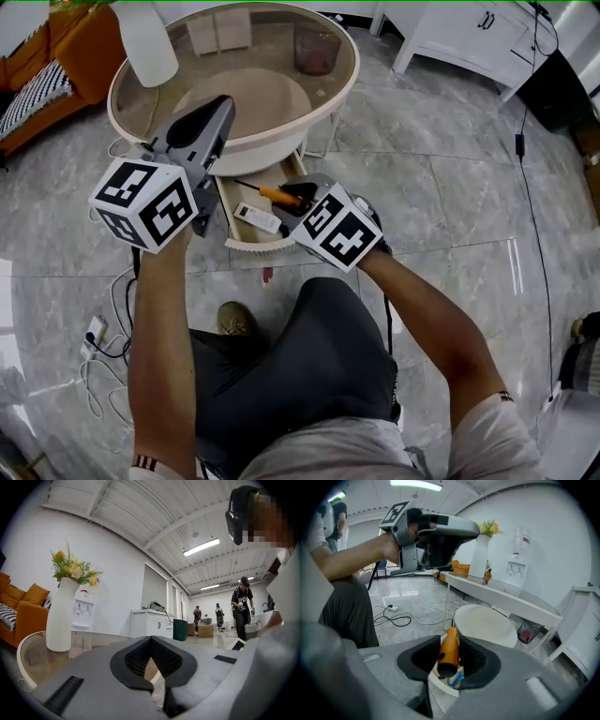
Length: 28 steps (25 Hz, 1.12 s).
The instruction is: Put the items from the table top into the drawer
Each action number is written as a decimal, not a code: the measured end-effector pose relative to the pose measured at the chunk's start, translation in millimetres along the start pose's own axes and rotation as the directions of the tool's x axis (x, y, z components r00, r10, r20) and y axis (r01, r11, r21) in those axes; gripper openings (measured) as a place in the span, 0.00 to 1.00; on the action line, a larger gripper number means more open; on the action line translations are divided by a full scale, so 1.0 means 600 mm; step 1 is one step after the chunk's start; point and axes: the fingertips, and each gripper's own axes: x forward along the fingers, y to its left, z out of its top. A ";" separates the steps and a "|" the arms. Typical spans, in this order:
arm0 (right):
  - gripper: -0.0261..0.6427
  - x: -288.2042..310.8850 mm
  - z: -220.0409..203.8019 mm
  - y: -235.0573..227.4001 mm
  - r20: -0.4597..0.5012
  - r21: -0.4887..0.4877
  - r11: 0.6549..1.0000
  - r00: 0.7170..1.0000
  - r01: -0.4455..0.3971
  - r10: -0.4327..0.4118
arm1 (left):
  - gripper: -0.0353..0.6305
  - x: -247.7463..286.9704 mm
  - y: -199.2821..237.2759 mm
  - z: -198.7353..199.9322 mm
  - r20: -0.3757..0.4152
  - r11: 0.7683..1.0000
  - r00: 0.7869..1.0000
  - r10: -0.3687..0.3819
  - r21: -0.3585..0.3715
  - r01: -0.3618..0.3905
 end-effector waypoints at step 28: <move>0.23 0.241 -0.127 -0.041 -0.111 0.036 0.998 0.992 -0.051 0.055 | 0.05 -0.035 -0.009 -0.243 -0.120 0.996 0.991 -0.057 -0.076 0.049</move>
